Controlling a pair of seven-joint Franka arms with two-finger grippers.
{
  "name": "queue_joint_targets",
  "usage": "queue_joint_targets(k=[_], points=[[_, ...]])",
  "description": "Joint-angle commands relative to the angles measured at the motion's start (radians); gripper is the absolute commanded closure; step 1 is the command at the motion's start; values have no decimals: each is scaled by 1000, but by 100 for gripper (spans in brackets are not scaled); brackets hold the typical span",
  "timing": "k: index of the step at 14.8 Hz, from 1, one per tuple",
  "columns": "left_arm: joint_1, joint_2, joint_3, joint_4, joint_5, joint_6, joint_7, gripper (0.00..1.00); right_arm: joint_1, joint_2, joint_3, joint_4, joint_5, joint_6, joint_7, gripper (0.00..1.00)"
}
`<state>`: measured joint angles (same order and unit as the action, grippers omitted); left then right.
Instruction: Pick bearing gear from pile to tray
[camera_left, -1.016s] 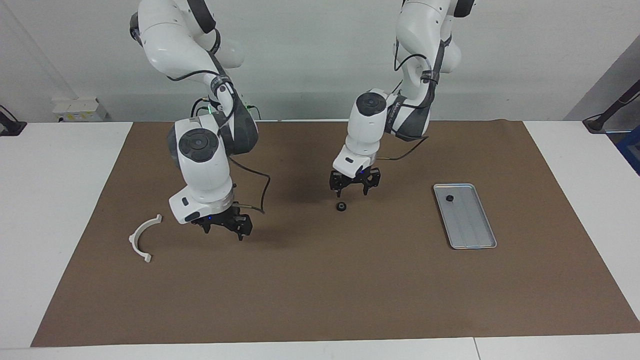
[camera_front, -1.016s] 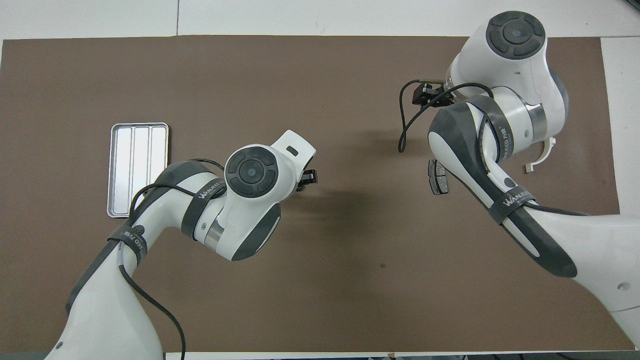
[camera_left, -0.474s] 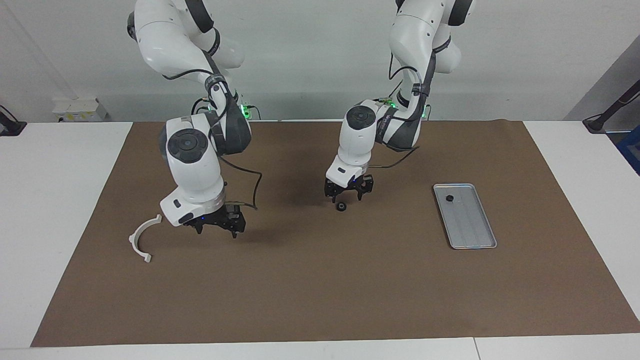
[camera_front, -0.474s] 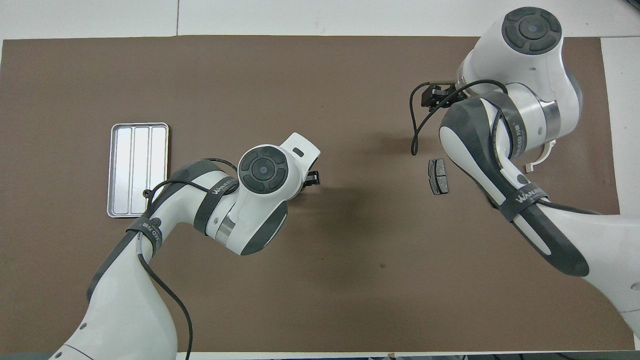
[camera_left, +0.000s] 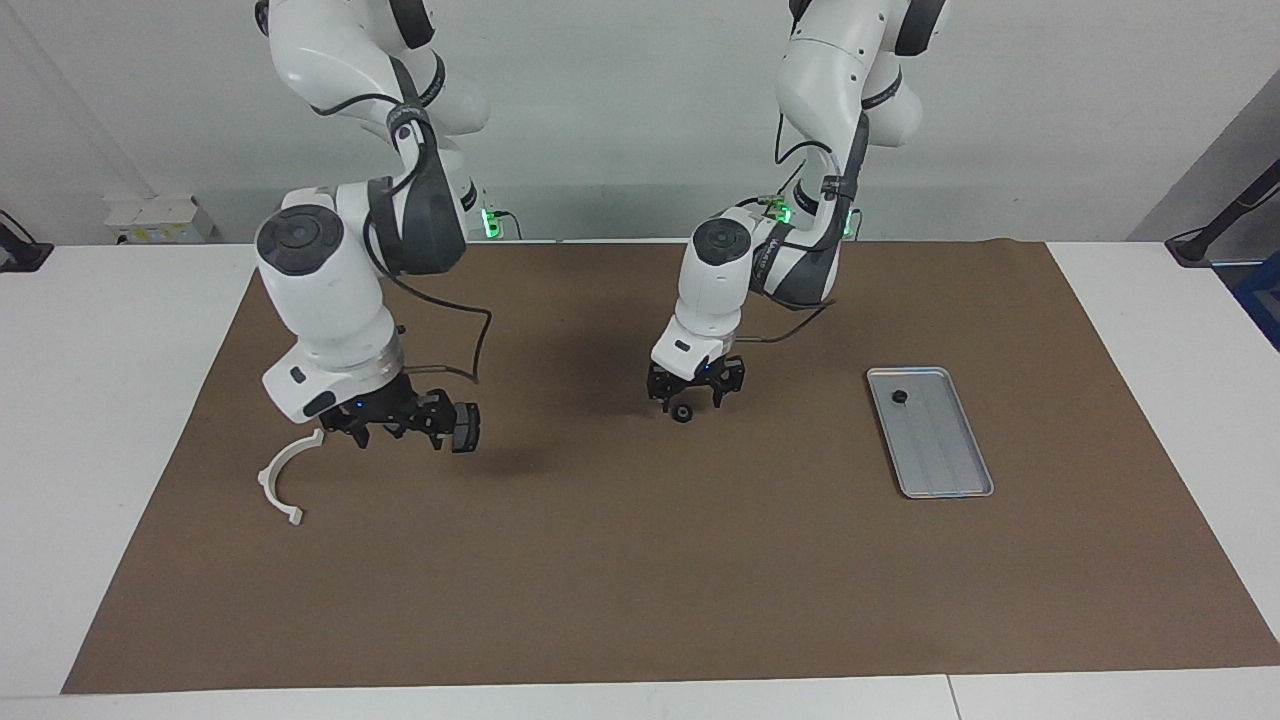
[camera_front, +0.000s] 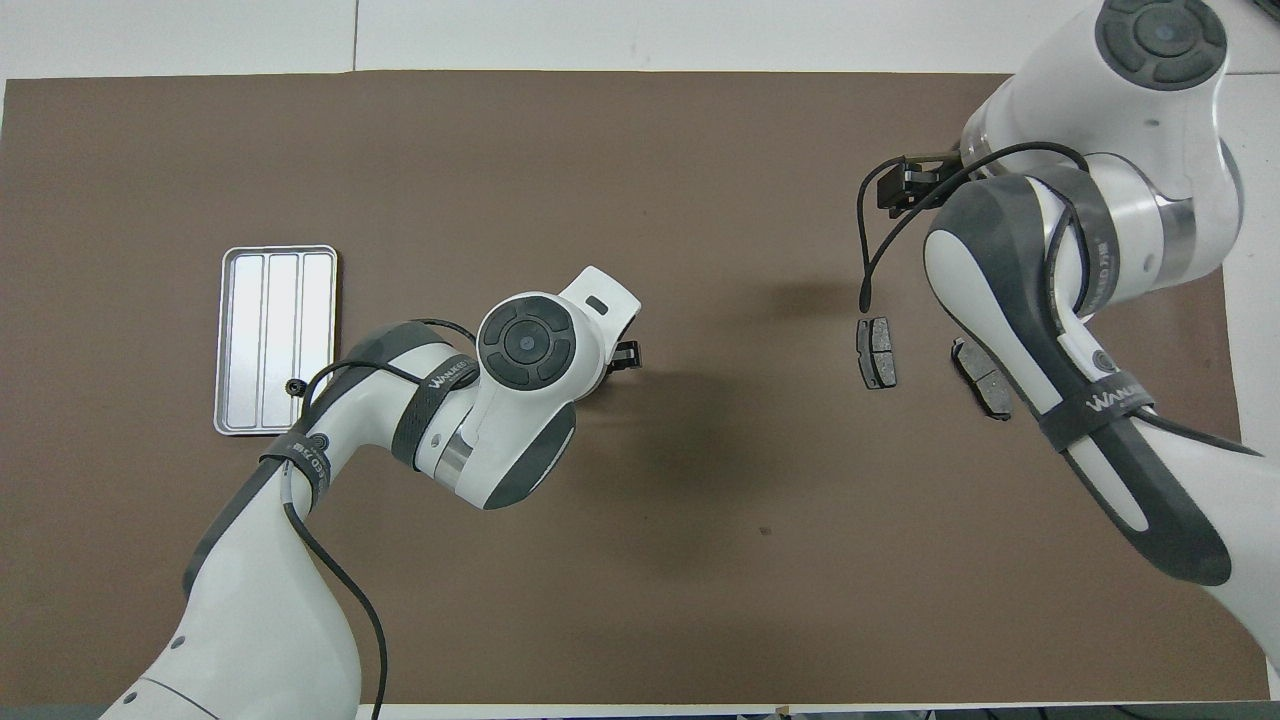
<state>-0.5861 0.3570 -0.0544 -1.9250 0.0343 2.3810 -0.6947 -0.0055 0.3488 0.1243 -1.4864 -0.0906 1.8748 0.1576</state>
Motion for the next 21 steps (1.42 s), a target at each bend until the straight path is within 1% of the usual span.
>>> queue_joint_targets(k=[1,4,7,8,12,16,21], points=[[-12,19,11,-8,19,47,-20,14,-4,-132,-35,-80,40,-61,-75,0],[-18,17,11,-8,19,24,-23,14,4,-259,-38,-127,40,-147,-72,0],[-26,17,11,-8,19,12,-32,16,7,-330,-38,-138,40,-233,-66,0],[-27,17,11,-9,19,12,-32,18,7,-352,-38,-140,40,-259,-64,0],[-32,17,11,-11,19,14,-34,20,10,-454,-38,-207,60,-292,-20,0],[-31,17,11,-15,21,21,-37,20,15,-462,-37,-212,84,-306,31,0],[-32,16,11,-38,21,52,-37,21,15,-458,-37,-218,92,-298,26,0]])
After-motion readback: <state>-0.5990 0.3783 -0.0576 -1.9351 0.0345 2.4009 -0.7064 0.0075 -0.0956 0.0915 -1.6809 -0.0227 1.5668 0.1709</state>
